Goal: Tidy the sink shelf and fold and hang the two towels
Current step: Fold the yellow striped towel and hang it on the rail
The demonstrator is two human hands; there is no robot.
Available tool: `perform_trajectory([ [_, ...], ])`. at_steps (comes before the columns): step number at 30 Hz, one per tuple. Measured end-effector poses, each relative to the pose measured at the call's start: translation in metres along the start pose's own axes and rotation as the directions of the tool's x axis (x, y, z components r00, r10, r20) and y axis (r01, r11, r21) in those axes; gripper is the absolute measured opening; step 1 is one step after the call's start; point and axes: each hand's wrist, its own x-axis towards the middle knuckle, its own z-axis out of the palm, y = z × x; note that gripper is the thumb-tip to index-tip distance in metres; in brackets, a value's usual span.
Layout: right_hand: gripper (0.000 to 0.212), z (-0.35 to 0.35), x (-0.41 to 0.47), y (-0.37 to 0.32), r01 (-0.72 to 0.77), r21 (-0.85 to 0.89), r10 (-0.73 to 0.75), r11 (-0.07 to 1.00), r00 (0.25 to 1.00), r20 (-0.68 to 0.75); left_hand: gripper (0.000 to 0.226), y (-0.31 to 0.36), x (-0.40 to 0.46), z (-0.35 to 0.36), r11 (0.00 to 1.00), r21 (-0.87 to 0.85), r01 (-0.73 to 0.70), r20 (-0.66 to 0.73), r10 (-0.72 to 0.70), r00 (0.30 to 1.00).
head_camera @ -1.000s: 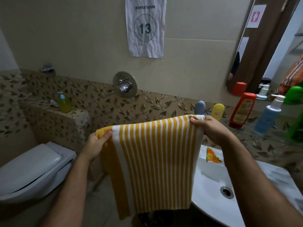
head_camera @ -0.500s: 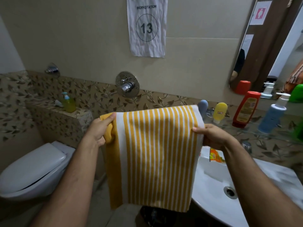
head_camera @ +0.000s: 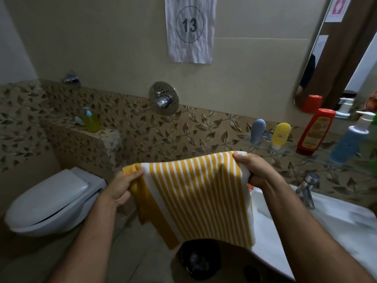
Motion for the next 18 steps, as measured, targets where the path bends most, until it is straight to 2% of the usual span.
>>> perform_trajectory([
  [2, 0.014, 0.000, -0.001, -0.005, 0.021, 0.022, -0.021, 1.000, 1.000, 0.021, 0.020, 0.007, 0.004, -0.002, 0.987, -0.155, -0.047, 0.013, 0.050, 0.999],
  [3, 0.014, -0.001, -0.001, -0.008, 0.035, 0.038, -0.036, 0.999, 0.999, 0.033, 0.030, 0.009, 0.001, -0.002, 0.979, -0.197, -0.054, 0.046, 0.064, 0.997],
  [5, 0.017, 0.000, 0.000, -0.011, 0.044, 0.057, -0.046, 0.997, 0.998, 0.047, 0.079, -0.001, -0.002, -0.004, 0.996, -0.092, 0.012, 0.093, -0.004, 0.996],
  [6, 0.017, 0.001, -0.001, -0.011, 0.036, 0.052, -0.039, 0.998, 0.998, 0.052, 0.092, -0.009, -0.004, -0.003, 0.997, -0.037, 0.062, 0.102, -0.058, 0.993],
  [7, 0.016, 0.002, -0.001, -0.010, 0.027, 0.041, -0.030, 0.999, 0.998, 0.057, 0.088, -0.017, -0.005, -0.002, 0.996, -0.002, 0.086, 0.114, -0.085, 0.990],
  [10, 0.013, 0.002, -0.003, -0.004, 0.002, 0.021, -0.003, 1.000, 0.999, 0.050, 0.024, -0.023, -0.003, 0.010, 0.998, 0.003, 0.058, 0.021, -0.058, 0.998],
  [11, 0.013, 0.000, -0.003, -0.003, -0.002, 0.015, 0.001, 1.000, 0.999, 0.044, 0.016, -0.021, -0.001, 0.010, 0.999, 0.007, 0.044, -0.020, -0.044, 0.999],
  [16, 0.014, -0.013, 0.003, -0.009, 0.054, -0.030, -0.052, 0.998, 0.997, 0.060, 0.017, 0.005, 0.001, 0.017, 0.997, 0.060, 0.043, -0.061, -0.040, 0.997],
  [18, 0.016, -0.017, 0.008, -0.009, 0.061, 0.002, -0.061, 0.998, 0.998, 0.034, 0.025, 0.014, 0.002, 0.022, 0.994, 0.098, 0.057, -0.093, -0.048, 0.995],
])
